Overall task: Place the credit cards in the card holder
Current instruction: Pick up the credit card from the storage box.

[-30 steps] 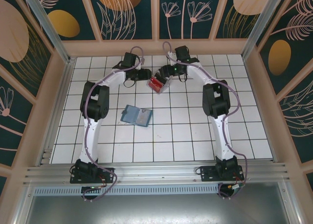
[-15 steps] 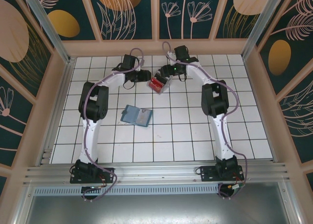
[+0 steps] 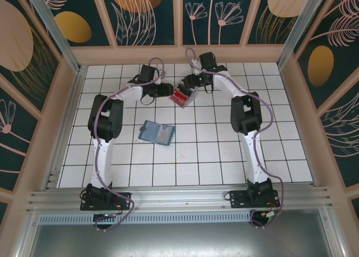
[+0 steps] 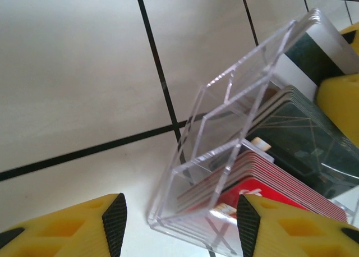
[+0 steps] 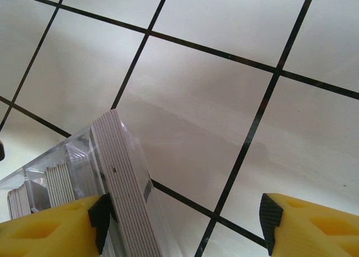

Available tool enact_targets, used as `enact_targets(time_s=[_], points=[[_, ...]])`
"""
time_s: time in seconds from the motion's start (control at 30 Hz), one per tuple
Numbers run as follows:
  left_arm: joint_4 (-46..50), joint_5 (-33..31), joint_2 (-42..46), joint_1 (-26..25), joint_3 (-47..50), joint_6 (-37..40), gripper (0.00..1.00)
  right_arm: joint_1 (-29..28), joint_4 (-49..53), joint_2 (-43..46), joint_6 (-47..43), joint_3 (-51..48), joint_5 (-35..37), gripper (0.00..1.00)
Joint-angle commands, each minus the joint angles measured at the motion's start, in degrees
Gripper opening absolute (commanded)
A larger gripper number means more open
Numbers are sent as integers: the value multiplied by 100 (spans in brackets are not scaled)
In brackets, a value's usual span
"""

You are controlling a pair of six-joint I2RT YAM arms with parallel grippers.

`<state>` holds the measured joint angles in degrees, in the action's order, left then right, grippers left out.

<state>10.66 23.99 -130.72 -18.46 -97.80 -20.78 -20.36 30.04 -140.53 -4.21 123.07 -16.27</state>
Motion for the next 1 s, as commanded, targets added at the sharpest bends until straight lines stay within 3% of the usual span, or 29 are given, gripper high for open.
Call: enact_targets(time_s=[0.0,0.4,0.97], points=[[-52,54,228,-37,-9,-59,57,-23,155,-141,-82,147,177,73],[189,-475,-368,-35,-74,69,55,-46,212,-141,-169,138,219,73],[166,-579,-235,-35,190,95,55,25,-232,275,26,19,829,68]])
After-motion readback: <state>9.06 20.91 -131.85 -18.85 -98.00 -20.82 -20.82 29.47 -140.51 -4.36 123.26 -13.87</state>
